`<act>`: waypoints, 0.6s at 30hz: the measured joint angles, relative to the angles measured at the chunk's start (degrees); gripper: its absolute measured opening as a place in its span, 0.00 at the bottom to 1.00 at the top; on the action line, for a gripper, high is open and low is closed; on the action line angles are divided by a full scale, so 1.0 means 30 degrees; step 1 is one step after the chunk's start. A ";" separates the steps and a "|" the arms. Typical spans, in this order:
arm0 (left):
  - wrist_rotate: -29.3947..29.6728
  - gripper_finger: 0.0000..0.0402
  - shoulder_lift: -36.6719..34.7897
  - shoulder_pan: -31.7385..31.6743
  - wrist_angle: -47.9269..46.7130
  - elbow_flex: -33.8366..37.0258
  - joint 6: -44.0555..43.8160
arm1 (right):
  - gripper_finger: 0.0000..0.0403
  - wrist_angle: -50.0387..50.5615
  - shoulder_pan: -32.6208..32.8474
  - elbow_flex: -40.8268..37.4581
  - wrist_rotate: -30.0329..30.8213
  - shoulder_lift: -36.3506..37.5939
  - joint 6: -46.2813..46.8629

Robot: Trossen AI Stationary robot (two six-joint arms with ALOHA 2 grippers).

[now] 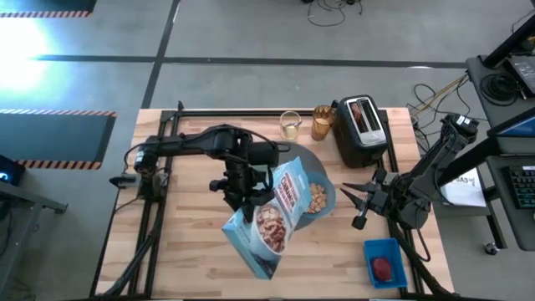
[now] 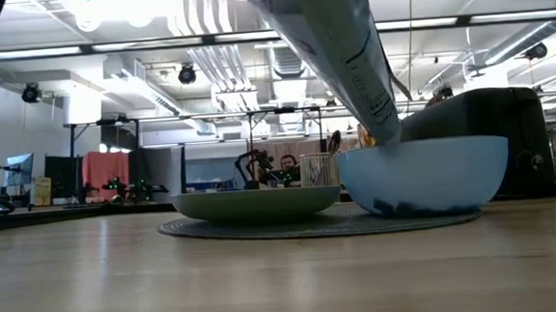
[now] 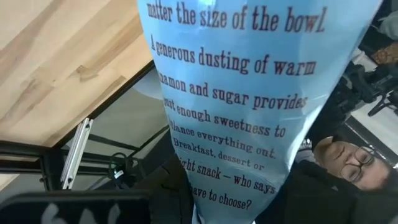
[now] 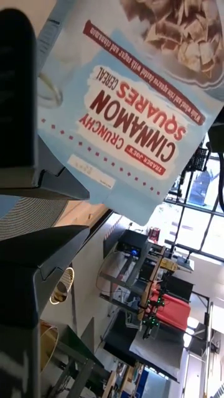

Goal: Arrange a breakfast setting
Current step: Pour the cereal from the cereal box into the blue bowl

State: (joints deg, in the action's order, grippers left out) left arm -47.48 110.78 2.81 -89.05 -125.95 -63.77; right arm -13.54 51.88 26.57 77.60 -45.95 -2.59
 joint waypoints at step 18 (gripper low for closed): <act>-0.1925 0.23 0.0095 -0.0744 0.1522 0.0007 -0.0286 | 0.17 0.0000 -0.0001 0.0007 0.0000 0.0000 0.0000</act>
State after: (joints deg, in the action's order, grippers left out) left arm -53.26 111.07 0.58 -84.49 -125.93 -64.62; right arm -13.54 51.88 26.59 77.60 -45.95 -2.59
